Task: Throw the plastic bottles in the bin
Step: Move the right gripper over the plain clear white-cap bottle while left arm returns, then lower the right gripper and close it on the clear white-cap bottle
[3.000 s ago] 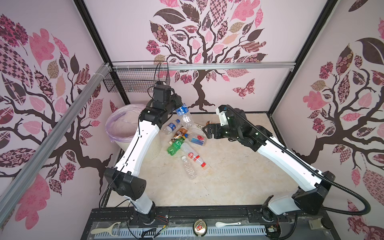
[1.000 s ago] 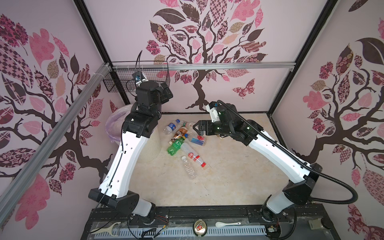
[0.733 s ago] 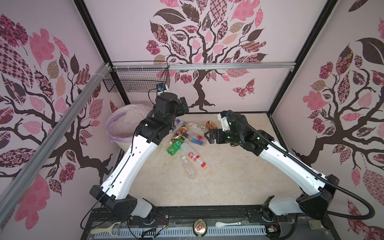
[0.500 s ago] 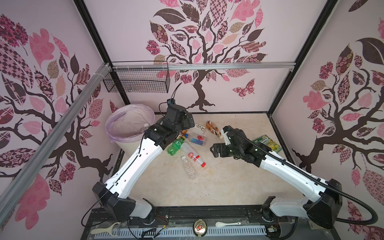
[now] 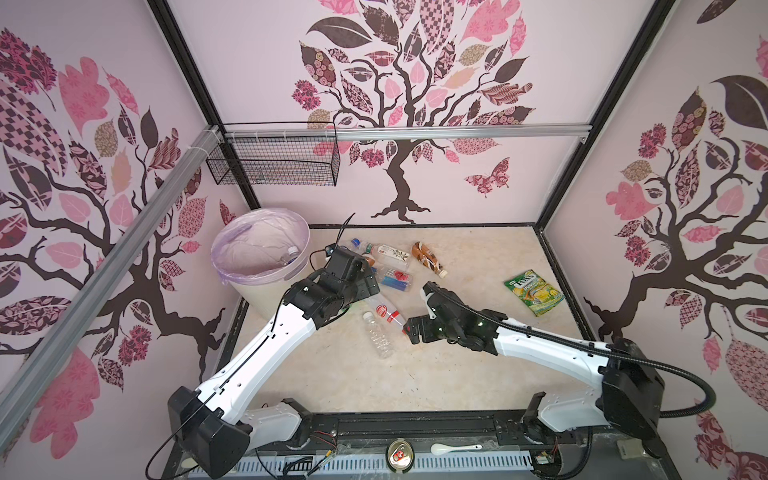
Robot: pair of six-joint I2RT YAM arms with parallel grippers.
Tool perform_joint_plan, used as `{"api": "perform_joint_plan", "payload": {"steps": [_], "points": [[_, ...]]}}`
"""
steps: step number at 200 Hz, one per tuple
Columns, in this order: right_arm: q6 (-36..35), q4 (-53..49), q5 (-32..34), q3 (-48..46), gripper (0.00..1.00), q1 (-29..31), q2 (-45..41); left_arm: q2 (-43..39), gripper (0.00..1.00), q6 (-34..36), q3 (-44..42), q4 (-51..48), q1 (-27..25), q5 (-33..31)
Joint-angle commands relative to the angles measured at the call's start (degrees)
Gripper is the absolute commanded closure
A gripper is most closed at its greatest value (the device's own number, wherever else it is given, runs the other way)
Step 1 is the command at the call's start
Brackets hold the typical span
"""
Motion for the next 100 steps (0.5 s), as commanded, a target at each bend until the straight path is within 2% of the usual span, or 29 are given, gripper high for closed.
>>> {"api": "perform_joint_plan", "payload": {"steps": [1, 54, 100], "points": [[1.2, 4.0, -2.0, 1.4, 0.03, 1.7, 4.2, -2.6, 0.02, -2.2, -3.9, -2.8, 1.2, 2.1], [2.8, 8.2, -2.6, 2.6, 0.10, 5.3, 11.2, -8.5, 0.02, -2.5, -10.3, -3.0, 4.0, 3.1], [3.3, 9.5, -3.6, 6.0, 0.15, 6.9, 17.4, -9.7, 0.02, -2.6, -14.1, -3.3, 6.1, 4.0]]}}
